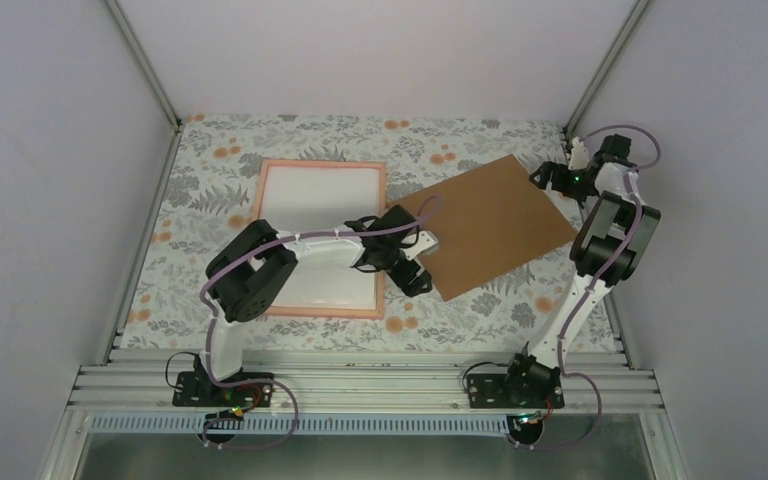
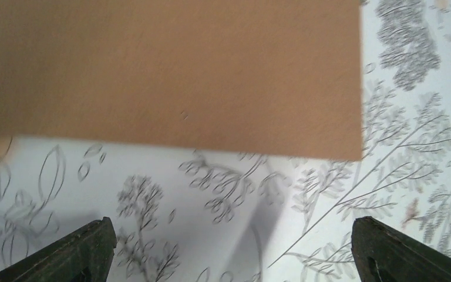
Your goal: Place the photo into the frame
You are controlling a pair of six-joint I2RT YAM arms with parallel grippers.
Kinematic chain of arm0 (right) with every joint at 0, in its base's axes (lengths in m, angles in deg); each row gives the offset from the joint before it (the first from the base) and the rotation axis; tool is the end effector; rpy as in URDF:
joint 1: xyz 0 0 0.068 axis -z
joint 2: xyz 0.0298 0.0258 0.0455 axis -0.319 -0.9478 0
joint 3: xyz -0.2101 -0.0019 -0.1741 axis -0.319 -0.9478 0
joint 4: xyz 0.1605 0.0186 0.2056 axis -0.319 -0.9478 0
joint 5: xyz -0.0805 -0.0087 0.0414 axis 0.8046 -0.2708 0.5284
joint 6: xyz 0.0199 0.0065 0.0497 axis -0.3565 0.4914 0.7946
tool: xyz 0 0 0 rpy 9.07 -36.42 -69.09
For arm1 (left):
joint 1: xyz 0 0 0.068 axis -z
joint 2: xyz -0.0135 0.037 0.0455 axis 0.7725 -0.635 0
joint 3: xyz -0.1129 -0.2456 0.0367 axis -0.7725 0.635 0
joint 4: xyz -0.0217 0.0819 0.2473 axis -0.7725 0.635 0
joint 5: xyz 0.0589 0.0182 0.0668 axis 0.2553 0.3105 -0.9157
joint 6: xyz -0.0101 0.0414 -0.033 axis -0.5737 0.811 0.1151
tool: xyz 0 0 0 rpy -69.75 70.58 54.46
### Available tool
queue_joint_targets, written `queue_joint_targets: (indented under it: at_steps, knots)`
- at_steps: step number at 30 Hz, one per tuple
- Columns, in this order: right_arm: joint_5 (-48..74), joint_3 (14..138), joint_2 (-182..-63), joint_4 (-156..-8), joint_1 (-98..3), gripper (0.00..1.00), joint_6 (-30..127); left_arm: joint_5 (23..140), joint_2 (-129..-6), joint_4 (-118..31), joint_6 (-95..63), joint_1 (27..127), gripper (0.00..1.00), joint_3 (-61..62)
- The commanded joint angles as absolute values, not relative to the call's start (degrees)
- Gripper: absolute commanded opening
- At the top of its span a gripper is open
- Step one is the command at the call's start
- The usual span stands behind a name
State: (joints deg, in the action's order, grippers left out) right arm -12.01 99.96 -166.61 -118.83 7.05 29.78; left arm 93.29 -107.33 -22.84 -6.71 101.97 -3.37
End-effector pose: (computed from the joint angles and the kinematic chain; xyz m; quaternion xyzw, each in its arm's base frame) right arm 0.4282 -0.1843 0.1830 0.0492 0.9353 0.1886 0.2954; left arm 0.2519 -0.3348 0.1539 0.4376 0.8394 -0.2728 0.1718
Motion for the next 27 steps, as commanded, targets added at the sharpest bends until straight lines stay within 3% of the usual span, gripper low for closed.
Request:
queue_joint_targets:
  at_steps: [1, 12, 27]
  knots:
    - [-10.7, 104.0, -170.7, -120.2, 7.5, 1.00, 28.7, 92.9, -107.4, -25.7, -11.2, 99.5, 1.00, -0.3]
    - [-9.5, 102.9, -173.6, -123.2, 7.5, 1.00, 26.5, 90.4, -108.7, -24.6, -13.9, 93.7, 1.00, 1.4]
    - [-9.7, 82.5, -161.1, -129.2, 7.9, 1.00, 17.9, 99.6, -104.9, -25.8, -19.7, 89.3, 1.00, 3.7]
